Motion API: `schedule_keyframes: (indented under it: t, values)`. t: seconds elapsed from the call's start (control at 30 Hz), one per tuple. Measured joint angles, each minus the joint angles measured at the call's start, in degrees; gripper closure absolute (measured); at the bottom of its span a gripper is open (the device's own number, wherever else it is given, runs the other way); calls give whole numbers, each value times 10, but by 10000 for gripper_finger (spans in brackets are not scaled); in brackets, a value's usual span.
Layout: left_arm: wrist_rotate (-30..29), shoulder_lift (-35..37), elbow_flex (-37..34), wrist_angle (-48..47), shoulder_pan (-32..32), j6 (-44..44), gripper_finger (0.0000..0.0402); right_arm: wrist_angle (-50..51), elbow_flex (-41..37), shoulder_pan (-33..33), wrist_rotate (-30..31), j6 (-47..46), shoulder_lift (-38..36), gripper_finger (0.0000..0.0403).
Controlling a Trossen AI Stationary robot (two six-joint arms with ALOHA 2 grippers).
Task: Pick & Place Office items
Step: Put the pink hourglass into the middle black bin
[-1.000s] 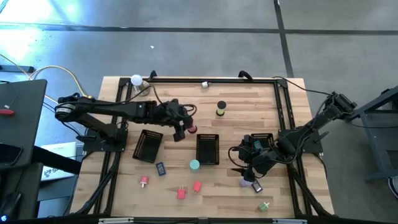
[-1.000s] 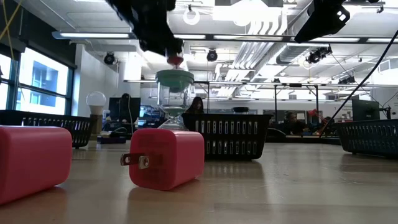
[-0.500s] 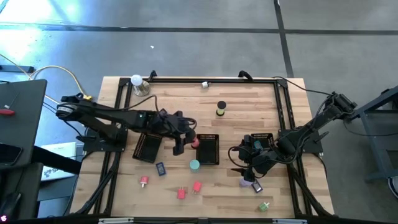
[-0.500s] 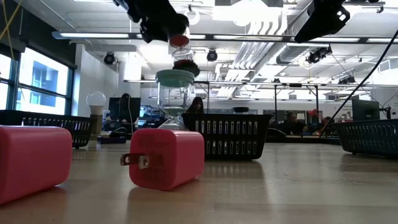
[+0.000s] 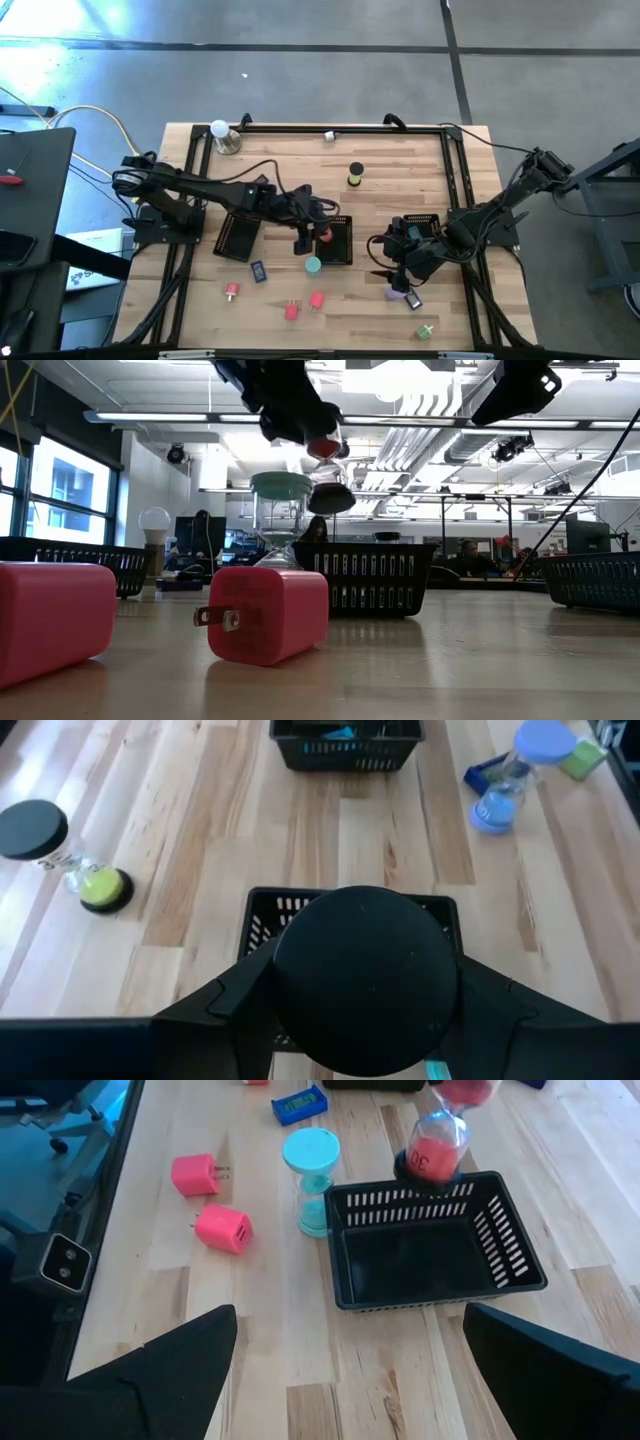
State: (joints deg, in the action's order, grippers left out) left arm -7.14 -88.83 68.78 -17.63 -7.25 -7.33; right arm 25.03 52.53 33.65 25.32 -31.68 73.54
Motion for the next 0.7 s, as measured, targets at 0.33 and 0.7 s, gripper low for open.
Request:
schedule_keyframes:
  t: [0.33, 0.7]
  values:
    - [0, -44, 1, 14, 13, 1, 201, -5, 0, 0, 0, 0, 0, 23]
    - [10, -72, 0, 33, 19, 21, 201, -5, 0, 0, 0, 0, 0, 23]
